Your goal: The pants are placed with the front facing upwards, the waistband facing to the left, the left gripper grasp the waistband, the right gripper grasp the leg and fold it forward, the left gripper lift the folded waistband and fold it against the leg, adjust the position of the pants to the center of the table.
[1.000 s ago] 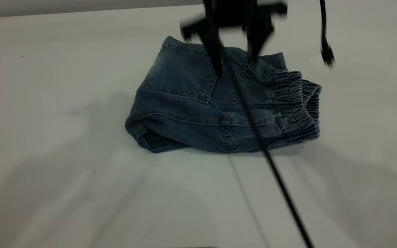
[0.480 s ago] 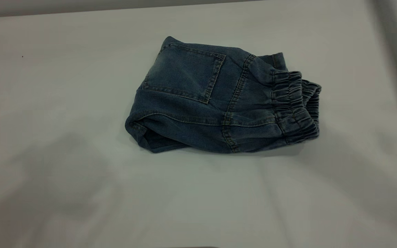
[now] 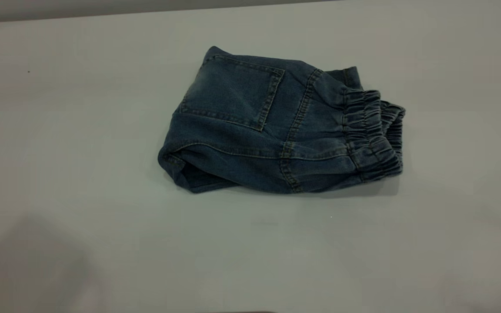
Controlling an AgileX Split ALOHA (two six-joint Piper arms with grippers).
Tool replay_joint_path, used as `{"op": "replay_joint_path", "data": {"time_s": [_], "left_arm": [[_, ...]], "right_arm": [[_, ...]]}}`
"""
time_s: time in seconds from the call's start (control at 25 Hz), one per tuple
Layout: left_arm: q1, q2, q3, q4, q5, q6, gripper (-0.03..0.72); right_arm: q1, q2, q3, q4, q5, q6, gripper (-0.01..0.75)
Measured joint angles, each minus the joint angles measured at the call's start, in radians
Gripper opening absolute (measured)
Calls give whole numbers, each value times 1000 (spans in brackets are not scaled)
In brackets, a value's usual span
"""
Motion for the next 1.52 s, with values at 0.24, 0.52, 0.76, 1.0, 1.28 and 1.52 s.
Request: {"op": "replay_joint_path", "data": {"time_s": [0.24, 0.52, 0.76, 1.0, 1.28, 1.52], "left_arm": [[0, -174, 296, -7, 0, -87, 549], [0, -451, 609, -44, -7, -99, 549], [0, -654, 739, -34, -30, -103, 549], [0, -775, 760, -25, -50, -100, 549], [0, -785, 764, -3, -51, -99, 549], [0, -787, 764, -2, -51, -99, 549]], "right_arm": [[0, -400, 332, -89, -74, 65, 412], [0, -750, 572, -87, -78, 110, 412], [0, -750, 606, -58, -68, 15, 412], [0, -750, 608, -52, -87, -18, 412], [0, -750, 622, -52, -80, -19, 412], [0, -750, 622, -52, -80, -19, 412]]}}
